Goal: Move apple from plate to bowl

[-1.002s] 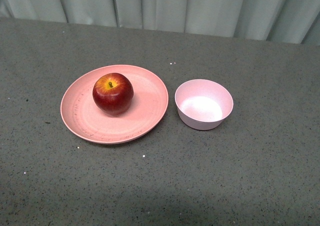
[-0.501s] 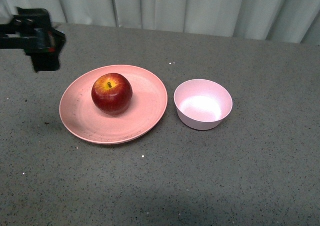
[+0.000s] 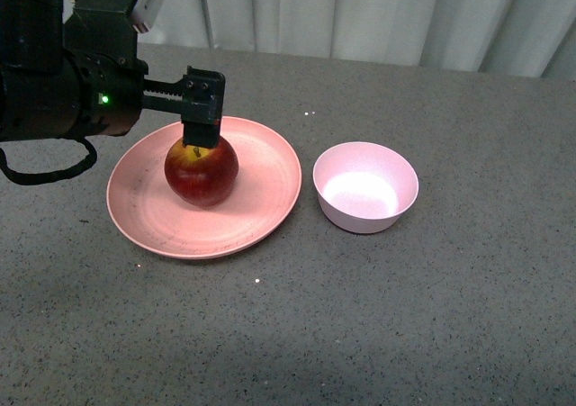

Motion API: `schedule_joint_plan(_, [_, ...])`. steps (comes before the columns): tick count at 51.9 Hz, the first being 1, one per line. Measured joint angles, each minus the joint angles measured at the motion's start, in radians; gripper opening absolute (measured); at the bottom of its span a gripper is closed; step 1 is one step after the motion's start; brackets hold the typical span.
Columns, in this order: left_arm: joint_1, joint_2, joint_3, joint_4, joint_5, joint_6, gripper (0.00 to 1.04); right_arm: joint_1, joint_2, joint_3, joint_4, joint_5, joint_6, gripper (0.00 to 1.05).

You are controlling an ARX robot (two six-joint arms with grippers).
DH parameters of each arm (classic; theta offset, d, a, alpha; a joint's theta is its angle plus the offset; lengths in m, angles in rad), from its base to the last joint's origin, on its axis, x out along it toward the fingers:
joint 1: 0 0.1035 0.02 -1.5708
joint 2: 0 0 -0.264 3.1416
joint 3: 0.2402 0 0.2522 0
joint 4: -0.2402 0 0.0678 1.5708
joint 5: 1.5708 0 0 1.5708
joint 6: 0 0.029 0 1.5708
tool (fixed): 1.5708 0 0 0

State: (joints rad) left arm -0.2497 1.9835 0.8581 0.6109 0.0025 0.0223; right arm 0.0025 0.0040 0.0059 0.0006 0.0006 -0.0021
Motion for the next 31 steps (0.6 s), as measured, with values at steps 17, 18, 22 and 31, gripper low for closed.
schedule_joint_plan(17, [-0.022,0.065,0.022,-0.028,-0.004,0.0,0.98,0.0,0.0,0.0,0.0,0.0,0.0,0.95])
schedule_joint_plan(18, [-0.022,0.067,0.022,-0.031,-0.003,-0.002,0.98,0.0,0.0,0.0,0.0,0.0,0.0,0.95])
schedule_joint_plan(22, [-0.023,0.075,0.023,-0.057,0.01,-0.013,0.98,0.0,0.0,0.0,0.0,0.0,0.0,0.95])
schedule_joint_plan(31, [-0.031,0.094,0.028,-0.077,0.025,-0.027,0.98,0.0,0.0,0.0,0.0,0.0,0.0,0.95])
